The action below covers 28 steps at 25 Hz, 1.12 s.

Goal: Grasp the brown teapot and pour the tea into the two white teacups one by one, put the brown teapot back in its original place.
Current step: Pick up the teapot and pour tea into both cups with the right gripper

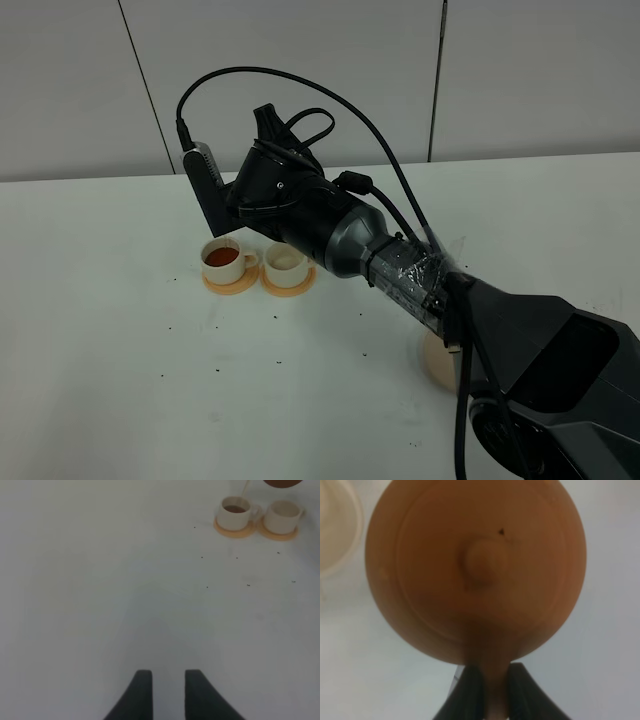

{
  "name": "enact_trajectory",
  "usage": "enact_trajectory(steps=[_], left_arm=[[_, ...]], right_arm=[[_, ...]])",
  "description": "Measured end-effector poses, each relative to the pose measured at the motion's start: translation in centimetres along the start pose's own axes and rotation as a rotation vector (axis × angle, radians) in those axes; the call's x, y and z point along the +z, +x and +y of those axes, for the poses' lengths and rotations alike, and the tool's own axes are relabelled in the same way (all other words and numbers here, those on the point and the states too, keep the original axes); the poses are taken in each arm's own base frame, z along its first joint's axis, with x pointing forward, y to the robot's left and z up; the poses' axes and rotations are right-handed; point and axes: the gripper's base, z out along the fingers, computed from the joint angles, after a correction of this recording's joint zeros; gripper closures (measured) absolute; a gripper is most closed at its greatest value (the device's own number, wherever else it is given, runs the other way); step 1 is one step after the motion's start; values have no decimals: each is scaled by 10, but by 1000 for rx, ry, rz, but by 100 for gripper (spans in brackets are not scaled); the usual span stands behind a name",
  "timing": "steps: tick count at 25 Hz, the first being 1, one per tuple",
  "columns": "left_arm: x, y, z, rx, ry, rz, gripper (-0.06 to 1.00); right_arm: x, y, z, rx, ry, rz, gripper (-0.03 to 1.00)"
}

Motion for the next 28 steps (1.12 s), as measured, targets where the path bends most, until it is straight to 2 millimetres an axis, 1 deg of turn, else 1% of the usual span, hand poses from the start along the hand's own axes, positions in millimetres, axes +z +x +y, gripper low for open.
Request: enact_trajectory(steps=[28], left_arm=[[0, 0, 0, 0, 0, 0, 71]], right_arm=[[0, 0, 2, 15, -18, -3, 87]])
